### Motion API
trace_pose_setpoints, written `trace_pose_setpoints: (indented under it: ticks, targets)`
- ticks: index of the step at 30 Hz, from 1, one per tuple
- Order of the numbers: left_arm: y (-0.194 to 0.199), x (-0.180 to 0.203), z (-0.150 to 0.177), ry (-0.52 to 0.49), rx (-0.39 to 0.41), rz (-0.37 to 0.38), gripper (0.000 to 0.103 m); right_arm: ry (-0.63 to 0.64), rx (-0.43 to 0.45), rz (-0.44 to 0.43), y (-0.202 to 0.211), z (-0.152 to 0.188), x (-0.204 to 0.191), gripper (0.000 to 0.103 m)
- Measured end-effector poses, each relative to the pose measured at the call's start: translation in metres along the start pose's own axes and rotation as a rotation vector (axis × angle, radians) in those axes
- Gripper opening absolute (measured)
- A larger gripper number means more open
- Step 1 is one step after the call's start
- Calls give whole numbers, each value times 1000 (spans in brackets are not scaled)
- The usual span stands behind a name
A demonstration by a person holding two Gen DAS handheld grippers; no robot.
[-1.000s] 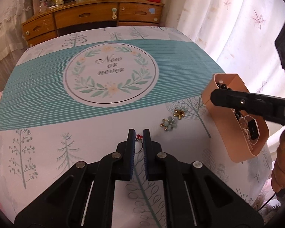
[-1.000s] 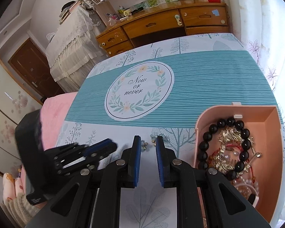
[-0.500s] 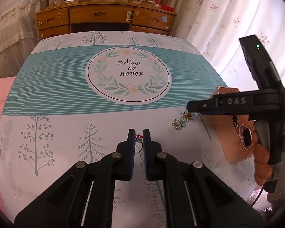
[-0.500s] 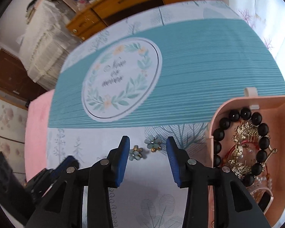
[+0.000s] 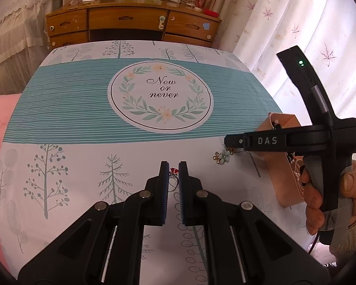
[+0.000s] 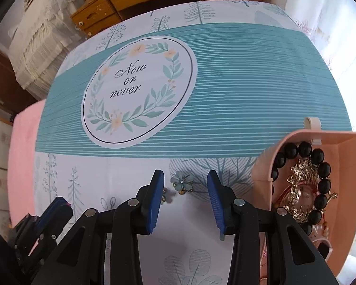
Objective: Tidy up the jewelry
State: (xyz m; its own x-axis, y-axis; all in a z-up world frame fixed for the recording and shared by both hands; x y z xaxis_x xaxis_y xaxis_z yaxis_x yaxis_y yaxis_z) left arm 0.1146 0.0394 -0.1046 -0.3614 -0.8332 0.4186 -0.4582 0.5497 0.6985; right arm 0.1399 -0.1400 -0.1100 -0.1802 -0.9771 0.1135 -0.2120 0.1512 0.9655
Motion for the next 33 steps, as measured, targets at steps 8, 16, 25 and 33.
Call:
trace_pose_setpoints:
  ticks: [8,16,25,33]
  targets:
    - [4,-1,0,11,6,-2,6,2,-30,21,-7,0,-9,20]
    - [11,12,-6,-9,15,13,6,-66,87,-70,36,3,20,20]
    - [20,74,-26,-113,28,106,6,-177,250,-128,118,32,121,20]
    - [-4,166,-32,-267,-37,238,6,-286,308,-129,144,85,216,20]
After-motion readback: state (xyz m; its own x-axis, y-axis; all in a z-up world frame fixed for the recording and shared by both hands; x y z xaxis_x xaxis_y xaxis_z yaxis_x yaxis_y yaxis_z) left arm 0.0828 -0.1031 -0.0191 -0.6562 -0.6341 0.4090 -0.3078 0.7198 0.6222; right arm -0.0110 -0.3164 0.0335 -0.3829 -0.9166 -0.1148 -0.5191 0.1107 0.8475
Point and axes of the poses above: each gripper's, at about its wrist camera, not at the fingertips, and y roughly against the way its jaws point, x to its right, z to its underside, the point moved 5 cm from there along -y, roughly the way its jaws point, and after that the axes turned 13 degrees about z, right-handed, at the moved point
